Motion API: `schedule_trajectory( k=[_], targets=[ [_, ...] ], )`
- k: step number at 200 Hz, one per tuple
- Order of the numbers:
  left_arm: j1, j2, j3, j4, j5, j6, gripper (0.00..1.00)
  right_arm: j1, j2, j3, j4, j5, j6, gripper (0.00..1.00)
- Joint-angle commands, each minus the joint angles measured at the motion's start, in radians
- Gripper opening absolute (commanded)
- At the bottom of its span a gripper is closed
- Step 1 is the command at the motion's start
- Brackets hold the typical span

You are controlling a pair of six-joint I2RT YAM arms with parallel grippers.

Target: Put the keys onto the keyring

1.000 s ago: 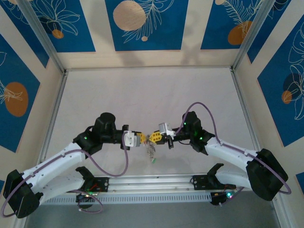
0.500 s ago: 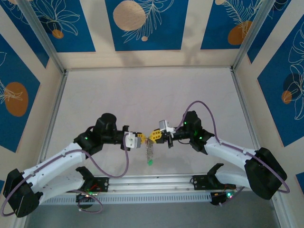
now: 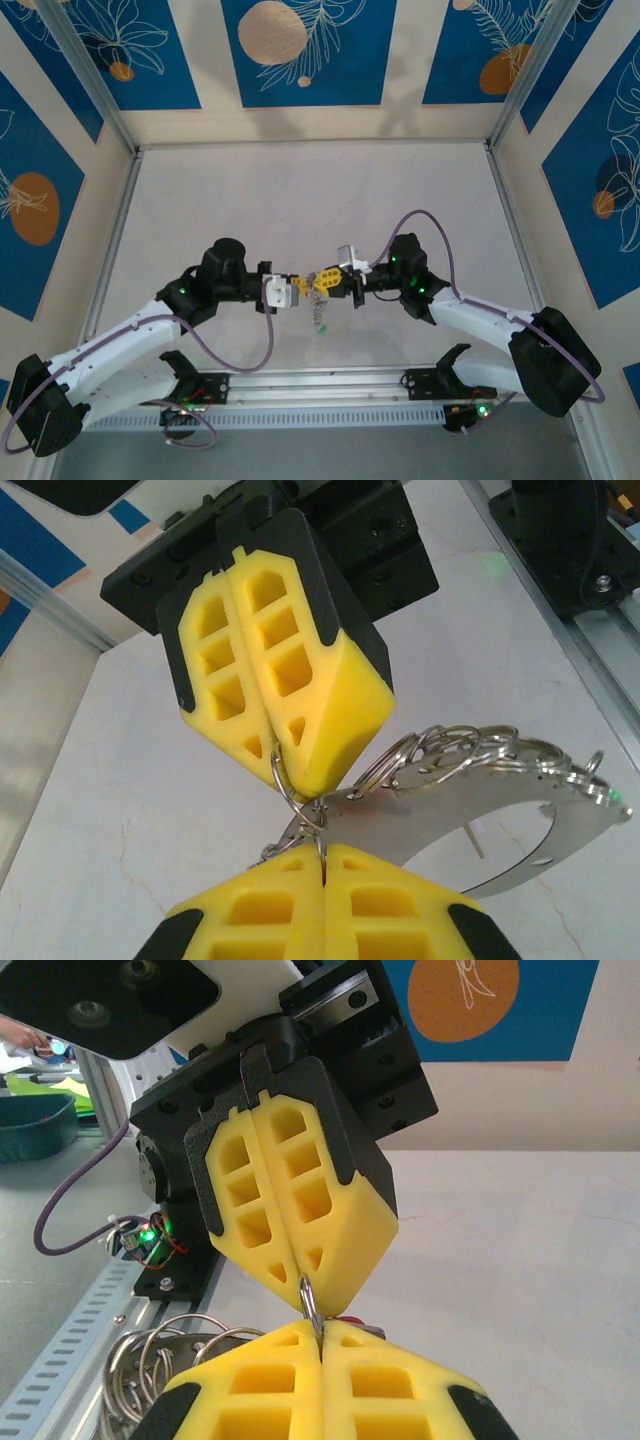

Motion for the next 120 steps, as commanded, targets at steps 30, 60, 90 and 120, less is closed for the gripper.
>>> schedule_trajectory(
  k=[30, 60, 90, 120],
  targets=[
    [-0.018, 0.005, -0.003, 0.038, 0.042, -0.097, 0.14, 0.009, 0.033, -0.028, 0.187, 0.085, 0.047, 0.00],
    [-0.018, -0.006, -0.012, 0.033, 0.046, -0.117, 0.03, 0.017, 0.046, -0.048, 0.251, 0.127, 0.068, 0.00],
    [-0.017, -0.010, -0.013, 0.037, -0.021, -0.123, 0.00, 0.017, 0.047, -0.056, 0.248, 0.131, 0.068, 0.00],
    [-0.017, -0.007, -0.019, 0.059, -0.025, -0.154, 0.18, 0.021, 0.049, -0.067, 0.278, 0.122, 0.071, 0.00]
  ],
)
